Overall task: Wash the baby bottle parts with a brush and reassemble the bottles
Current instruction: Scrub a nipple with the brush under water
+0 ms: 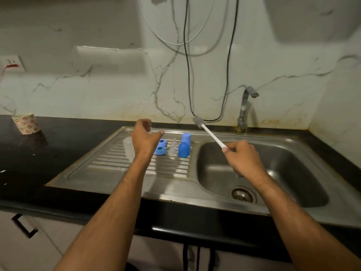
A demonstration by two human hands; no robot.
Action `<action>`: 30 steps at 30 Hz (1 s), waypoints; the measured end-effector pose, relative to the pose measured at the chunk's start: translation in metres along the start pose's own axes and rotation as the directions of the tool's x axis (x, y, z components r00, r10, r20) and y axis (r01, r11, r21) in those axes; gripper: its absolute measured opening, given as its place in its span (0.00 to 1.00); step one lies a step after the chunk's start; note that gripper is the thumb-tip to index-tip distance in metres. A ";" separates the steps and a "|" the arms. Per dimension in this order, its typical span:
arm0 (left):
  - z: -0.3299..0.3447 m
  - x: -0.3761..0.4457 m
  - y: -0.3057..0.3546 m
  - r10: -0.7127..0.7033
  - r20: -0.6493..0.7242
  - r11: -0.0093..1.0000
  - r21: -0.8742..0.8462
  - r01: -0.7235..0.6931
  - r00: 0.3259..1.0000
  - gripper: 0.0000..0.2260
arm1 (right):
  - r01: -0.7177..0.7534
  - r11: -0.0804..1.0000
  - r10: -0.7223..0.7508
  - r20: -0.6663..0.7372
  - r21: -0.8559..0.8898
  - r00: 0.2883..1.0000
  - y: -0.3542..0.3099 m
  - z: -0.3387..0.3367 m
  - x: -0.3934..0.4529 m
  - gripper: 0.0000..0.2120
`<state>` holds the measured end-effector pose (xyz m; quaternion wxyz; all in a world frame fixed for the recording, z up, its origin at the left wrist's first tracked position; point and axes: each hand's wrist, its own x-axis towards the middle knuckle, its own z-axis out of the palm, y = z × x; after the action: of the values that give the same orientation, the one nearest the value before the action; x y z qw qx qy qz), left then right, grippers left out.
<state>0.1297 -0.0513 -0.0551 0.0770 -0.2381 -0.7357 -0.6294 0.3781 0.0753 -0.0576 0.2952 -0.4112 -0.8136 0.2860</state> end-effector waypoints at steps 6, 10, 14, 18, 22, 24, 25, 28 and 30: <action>0.087 -0.038 0.010 0.039 0.221 0.998 -0.046 -0.029 0.975 0.22 | -0.095 0.995 0.094 -0.046 -0.024 0.994 0.053 -0.040 0.004 0.12; 0.141 -0.065 0.016 0.050 0.392 0.999 0.000 -0.055 0.919 0.19 | -0.137 0.990 0.135 -0.053 -0.025 0.989 0.089 -0.059 0.010 0.12; 0.187 -0.083 0.011 0.043 0.608 0.990 0.079 -0.114 0.793 0.17 | -0.192 0.981 0.192 -0.011 -0.010 0.981 0.116 -0.070 0.019 0.12; 0.223 -0.090 -0.003 0.025 0.823 0.960 0.139 -0.243 0.568 0.14 | -0.187 0.982 0.188 0.065 -0.020 0.980 0.134 -0.075 0.033 0.10; 0.252 -0.093 -0.018 -0.017 0.969 0.879 0.132 -0.459 0.245 0.13 | -0.200 0.979 0.202 0.097 -0.027 0.975 0.146 -0.073 0.054 0.09; 0.264 -0.097 -0.021 -0.034 0.990 0.840 0.102 -0.534 0.136 0.13 | -0.212 0.977 0.213 0.101 -0.024 0.972 0.151 -0.070 0.064 0.08; 0.269 -0.100 -0.024 -0.041 0.994 0.825 0.090 -0.558 0.098 0.13 | -0.217 0.976 0.218 0.104 -0.023 0.970 0.153 -0.069 0.069 0.08; 0.283 -0.110 -0.032 -0.107 0.994 0.817 0.073 -0.573 -0.025 0.14 | -0.236 0.971 0.238 0.115 -0.028 0.965 0.161 -0.062 0.077 0.09; 0.290 -0.117 -0.040 -0.228 0.964 0.818 0.115 -0.564 -0.134 0.15 | -0.253 0.967 0.256 0.123 -0.034 0.959 0.168 -0.058 0.080 0.09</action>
<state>0.2684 0.1943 -0.1960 -0.3464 -0.6911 -0.6343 0.0052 0.4649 0.2396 -0.1185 0.2002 -0.4961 -0.7735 0.3398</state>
